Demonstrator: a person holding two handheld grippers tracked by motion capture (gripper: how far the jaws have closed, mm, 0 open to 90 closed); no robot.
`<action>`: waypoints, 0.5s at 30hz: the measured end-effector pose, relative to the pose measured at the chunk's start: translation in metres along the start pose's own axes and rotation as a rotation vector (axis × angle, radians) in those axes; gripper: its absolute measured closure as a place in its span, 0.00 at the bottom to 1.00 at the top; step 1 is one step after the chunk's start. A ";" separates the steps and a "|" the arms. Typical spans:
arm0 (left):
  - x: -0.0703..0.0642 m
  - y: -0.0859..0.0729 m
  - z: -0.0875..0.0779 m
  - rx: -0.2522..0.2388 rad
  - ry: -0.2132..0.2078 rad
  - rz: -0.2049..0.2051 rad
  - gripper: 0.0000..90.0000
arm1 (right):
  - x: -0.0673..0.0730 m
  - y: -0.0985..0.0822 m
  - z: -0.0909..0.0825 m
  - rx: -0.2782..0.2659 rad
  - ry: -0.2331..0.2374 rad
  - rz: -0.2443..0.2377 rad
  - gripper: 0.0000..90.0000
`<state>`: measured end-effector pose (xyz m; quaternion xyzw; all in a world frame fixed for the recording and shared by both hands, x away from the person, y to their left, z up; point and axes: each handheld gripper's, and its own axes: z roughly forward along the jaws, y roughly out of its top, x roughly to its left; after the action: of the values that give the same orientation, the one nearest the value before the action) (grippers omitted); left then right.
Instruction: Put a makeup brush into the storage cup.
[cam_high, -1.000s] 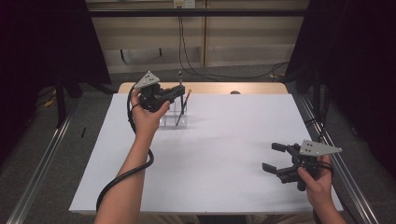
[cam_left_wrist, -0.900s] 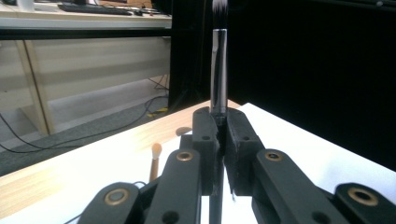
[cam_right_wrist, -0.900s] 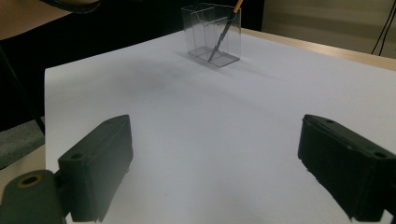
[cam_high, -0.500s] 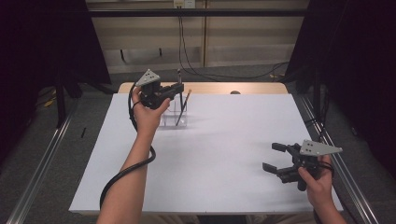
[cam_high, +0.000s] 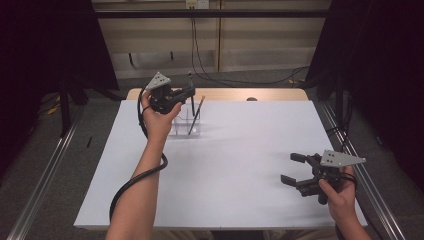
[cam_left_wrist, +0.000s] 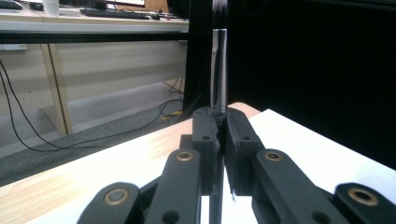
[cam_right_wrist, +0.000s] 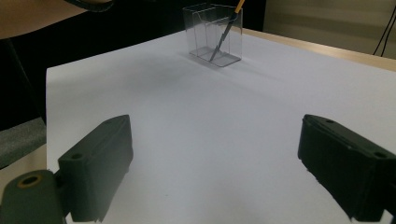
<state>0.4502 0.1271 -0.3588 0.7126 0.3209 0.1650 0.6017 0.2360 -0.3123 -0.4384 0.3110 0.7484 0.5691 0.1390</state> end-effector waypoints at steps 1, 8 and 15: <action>0.000 0.000 0.001 0.001 0.002 0.001 0.93 | 0.000 0.000 0.000 0.001 -0.001 -0.001 0.11; 0.001 -0.002 0.005 0.004 0.013 0.000 0.93 | -0.001 0.000 -0.001 -0.001 -0.003 0.001 0.11; 0.002 -0.004 0.009 0.001 0.020 -0.004 0.93 | -0.001 0.000 -0.002 -0.004 -0.004 -0.002 0.11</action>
<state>0.4567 0.1218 -0.3649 0.7107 0.3284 0.1707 0.5983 0.2359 -0.3146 -0.4379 0.3111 0.7472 0.5699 0.1420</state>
